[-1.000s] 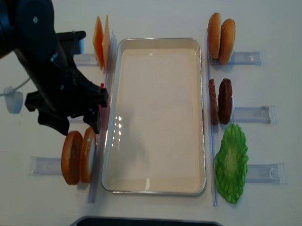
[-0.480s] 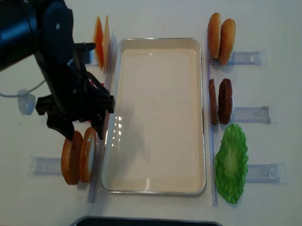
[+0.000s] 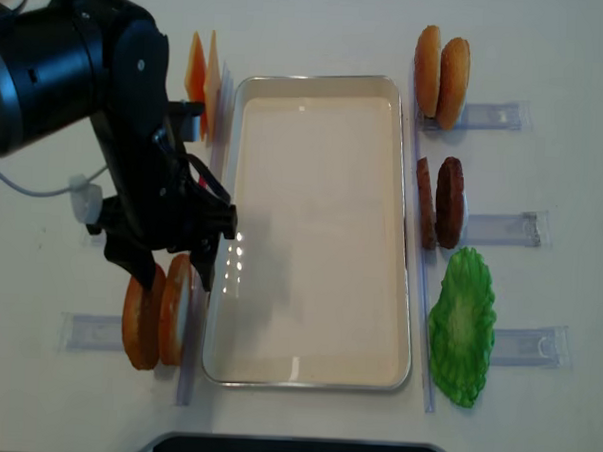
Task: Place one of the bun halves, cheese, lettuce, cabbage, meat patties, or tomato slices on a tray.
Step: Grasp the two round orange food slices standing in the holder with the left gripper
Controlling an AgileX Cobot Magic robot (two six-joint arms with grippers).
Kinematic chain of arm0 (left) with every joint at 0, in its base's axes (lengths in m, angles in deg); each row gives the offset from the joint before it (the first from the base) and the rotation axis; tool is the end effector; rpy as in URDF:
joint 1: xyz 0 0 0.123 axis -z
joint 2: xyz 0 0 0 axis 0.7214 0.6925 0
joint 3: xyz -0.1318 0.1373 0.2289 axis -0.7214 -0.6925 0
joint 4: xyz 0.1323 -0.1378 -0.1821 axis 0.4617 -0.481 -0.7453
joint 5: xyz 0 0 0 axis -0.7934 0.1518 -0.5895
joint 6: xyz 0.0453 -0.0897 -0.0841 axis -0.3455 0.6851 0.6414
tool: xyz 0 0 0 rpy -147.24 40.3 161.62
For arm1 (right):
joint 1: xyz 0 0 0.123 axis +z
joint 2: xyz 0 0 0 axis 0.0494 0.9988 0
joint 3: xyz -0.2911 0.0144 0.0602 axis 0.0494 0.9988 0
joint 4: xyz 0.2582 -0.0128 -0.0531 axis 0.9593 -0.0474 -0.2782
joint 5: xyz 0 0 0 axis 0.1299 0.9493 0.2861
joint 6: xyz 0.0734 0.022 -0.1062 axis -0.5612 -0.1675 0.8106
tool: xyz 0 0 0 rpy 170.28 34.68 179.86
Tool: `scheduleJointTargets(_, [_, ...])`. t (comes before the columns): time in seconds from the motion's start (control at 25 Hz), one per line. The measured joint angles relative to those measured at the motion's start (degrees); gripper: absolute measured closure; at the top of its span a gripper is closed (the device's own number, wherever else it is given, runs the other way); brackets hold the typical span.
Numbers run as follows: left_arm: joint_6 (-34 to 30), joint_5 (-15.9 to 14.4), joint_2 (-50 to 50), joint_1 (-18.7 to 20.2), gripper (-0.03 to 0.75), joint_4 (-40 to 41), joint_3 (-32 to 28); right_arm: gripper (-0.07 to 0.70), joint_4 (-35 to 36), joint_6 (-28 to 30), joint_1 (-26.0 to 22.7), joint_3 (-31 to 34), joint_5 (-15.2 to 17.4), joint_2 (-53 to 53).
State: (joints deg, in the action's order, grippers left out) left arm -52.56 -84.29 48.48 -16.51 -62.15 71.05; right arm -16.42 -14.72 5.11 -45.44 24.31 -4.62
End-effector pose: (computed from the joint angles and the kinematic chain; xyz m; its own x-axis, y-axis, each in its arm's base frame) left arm 0.2430 -0.1384 0.1919 -0.9969 -0.0110 0.0776 -0.0075 0.9990 0.0451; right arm 0.0231 0.0028 0.2555 -0.5186 -0.0281 -0.8546 -0.0559 0.9984 0.0011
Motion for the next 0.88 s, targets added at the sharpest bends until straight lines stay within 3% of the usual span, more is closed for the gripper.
scheduleJointTargets(0.72, [-2.31,0.06,3.22,0.00,0.138,0.00,0.00,0.100,0.00,0.00,0.00,0.00,0.00,0.00])
scheduleJointTargets(0.88, [-4.50,0.06,3.50,0.00,0.182,-1.53,0.00,0.100,0.00,0.00,0.00,0.00,0.00,0.00])
